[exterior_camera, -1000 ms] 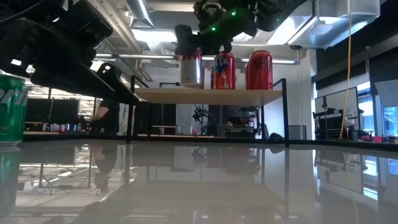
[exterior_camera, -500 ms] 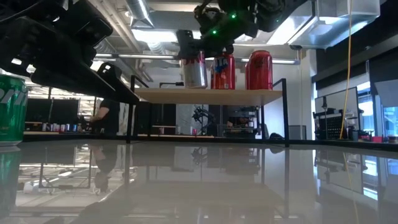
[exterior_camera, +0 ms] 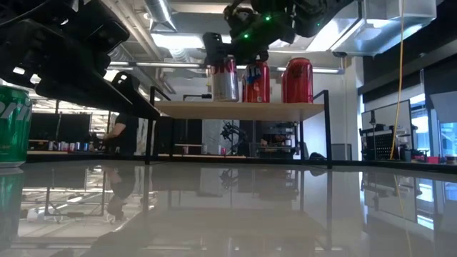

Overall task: Place canned beverage on shelf
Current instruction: Put the silver soda can on the shelf and align with the other silver soda can

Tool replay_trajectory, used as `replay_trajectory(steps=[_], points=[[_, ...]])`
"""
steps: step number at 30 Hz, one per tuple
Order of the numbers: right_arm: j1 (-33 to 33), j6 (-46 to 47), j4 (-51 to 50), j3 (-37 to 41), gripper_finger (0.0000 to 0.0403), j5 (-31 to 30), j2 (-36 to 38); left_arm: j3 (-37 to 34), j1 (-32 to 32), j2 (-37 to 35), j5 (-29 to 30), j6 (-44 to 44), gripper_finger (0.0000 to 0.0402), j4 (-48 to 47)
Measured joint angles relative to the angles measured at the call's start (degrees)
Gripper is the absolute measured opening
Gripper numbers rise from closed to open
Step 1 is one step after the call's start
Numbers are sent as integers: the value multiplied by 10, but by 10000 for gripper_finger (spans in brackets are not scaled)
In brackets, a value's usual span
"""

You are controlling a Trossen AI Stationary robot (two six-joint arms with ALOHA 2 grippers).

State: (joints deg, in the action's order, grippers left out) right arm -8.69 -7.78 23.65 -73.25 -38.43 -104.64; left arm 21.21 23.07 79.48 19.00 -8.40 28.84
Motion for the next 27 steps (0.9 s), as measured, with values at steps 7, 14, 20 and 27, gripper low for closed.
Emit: replay_trajectory(steps=[7, 14, 20, 27], points=[[0, -15, 26, 0, 353, -26, 0, 0, 0, 0, 0, 0, 341, 0], [0, -28, 43, 0, 353, -31, 0, 0, 0, 0, 0, 0, 341, 0], [16, -79, 70, 0, 353, -35, 3, 0, 0, 0, 0, 0, 341, 0], [71, -166, 41, 0, 353, -105, 37, 0, 0, 0, 0, 0, 341, 0]])
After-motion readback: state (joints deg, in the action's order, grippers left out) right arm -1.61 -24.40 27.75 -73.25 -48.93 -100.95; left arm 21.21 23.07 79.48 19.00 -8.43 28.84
